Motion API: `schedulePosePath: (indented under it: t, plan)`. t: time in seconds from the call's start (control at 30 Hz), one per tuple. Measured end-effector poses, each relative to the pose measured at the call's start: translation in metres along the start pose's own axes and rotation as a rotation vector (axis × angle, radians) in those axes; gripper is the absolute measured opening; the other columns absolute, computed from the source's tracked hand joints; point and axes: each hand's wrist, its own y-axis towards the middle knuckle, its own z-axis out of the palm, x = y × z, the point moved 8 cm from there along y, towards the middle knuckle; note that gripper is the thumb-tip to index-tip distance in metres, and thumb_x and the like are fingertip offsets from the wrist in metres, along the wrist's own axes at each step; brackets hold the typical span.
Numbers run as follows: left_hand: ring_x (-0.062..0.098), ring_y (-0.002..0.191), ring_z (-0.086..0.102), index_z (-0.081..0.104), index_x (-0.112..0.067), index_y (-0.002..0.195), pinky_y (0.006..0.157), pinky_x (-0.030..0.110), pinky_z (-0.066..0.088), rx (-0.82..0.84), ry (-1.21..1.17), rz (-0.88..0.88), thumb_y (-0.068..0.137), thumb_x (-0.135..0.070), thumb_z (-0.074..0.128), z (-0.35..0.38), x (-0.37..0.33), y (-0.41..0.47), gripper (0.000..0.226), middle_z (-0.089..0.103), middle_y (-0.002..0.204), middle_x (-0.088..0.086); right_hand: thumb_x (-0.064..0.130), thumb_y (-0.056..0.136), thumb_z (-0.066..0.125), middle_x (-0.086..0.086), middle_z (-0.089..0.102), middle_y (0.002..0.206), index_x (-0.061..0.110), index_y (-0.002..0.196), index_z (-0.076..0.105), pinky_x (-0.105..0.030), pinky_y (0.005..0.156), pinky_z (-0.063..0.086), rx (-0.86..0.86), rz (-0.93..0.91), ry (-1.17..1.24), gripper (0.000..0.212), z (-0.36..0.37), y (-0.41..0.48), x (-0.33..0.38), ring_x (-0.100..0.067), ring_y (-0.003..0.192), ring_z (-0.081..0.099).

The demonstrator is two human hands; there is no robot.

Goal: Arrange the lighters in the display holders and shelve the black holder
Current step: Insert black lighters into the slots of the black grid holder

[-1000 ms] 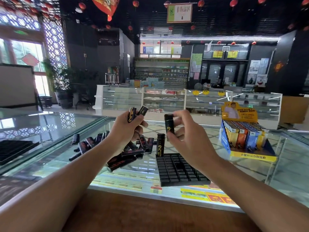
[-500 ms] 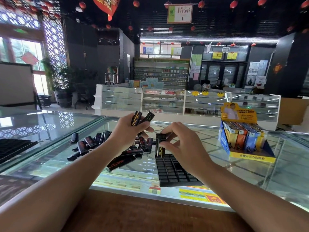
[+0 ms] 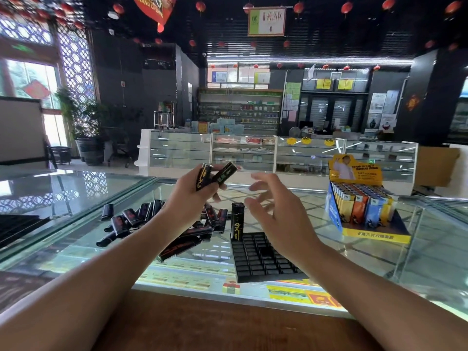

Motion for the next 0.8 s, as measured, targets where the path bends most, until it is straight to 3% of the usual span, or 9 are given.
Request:
schedulePosePath:
  t: [0.07,0.17,0.27,0.33,0.47,0.6,0.7,0.8]
  plan:
    - [0.021,0.077,0.073,0.062,-0.018,0.124,0.075,0.031,0.059,0.012,0.056,0.098,0.099,-0.001,0.064,0.0,-0.013,-0.002,0.031,0.079,0.098,0.001,0.044,0.104,0.061,0.021,0.063,0.129,0.037,0.149,0.045,-0.029,0.085,0.059,-0.061,0.043,0.086,0.049,-0.008,0.003,-0.001,0.001,0.105,0.066]
    - [0.019,0.077,0.076,0.066,-0.022,0.108,0.078,0.043,0.061,0.061,0.145,0.167,0.094,-0.011,0.074,0.009,-0.031,-0.01,0.02,0.079,0.09,-0.004,0.036,0.103,0.065,0.018,0.063,0.131,0.033,0.148,0.051,-0.018,0.081,0.057,-0.122,0.021,0.141,0.047,-0.017,0.005,0.004,0.0,0.105,0.066]
    - [0.024,0.077,0.076,0.069,-0.028,0.102,0.075,0.054,0.061,0.124,0.182,0.175,0.093,-0.019,0.077,0.02,-0.038,-0.017,0.015,0.078,0.084,-0.003,0.024,0.1,0.071,0.016,0.065,0.11,0.022,0.121,0.07,-0.022,0.076,0.056,-0.145,-0.084,0.026,0.021,-0.021,0.008,0.01,-0.004,0.096,0.066]
    - [0.031,0.076,0.075,0.069,-0.029,0.1,0.075,0.059,0.06,0.079,0.166,0.15,0.091,-0.022,0.078,0.018,-0.037,-0.017,0.015,0.079,0.084,-0.003,0.017,0.097,0.073,0.014,0.067,0.1,0.018,0.107,0.073,-0.022,0.077,0.054,-0.174,-0.054,0.057,0.01,-0.024,0.01,0.006,-0.005,0.092,0.066]
    - [0.018,0.072,0.076,0.069,-0.019,0.097,0.072,0.04,0.064,-0.013,0.124,0.128,0.087,-0.014,0.082,0.008,-0.032,-0.011,0.017,0.078,0.084,-0.002,0.018,0.096,0.075,0.012,0.07,0.093,0.021,0.103,0.071,-0.027,0.074,0.053,-0.154,0.049,0.146,0.009,-0.023,0.009,-0.005,-0.009,0.086,0.067]
    - [0.014,0.053,0.066,0.069,-0.007,0.098,0.05,0.015,0.047,-0.031,0.011,0.071,0.088,-0.01,0.08,0.007,-0.027,-0.007,0.015,0.074,0.073,0.003,0.04,0.092,0.077,0.011,0.064,0.097,0.026,0.112,0.065,-0.036,0.073,0.055,-0.056,-0.145,-0.282,0.028,-0.015,0.005,0.008,-0.013,0.088,0.061]
    - [0.009,0.043,0.054,0.067,-0.002,0.098,0.042,0.011,0.039,-0.031,-0.034,0.032,0.093,-0.01,0.074,0.008,-0.024,-0.007,0.013,0.072,0.069,0.005,0.035,0.087,0.082,0.003,0.065,0.1,0.018,0.112,0.074,-0.032,0.074,0.053,-0.163,-0.258,-0.517,0.031,-0.022,0.007,0.019,-0.02,0.093,0.06]
    - [0.016,0.047,0.048,0.064,-0.004,0.1,0.041,0.018,0.036,-0.02,-0.093,-0.019,0.1,-0.016,0.067,0.008,-0.016,-0.006,0.013,0.07,0.071,0.01,0.028,0.092,0.078,0.001,0.066,0.101,0.017,0.113,0.078,-0.032,0.08,0.051,-0.211,-0.195,-0.504,0.023,-0.026,0.01,0.013,-0.021,0.098,0.059]
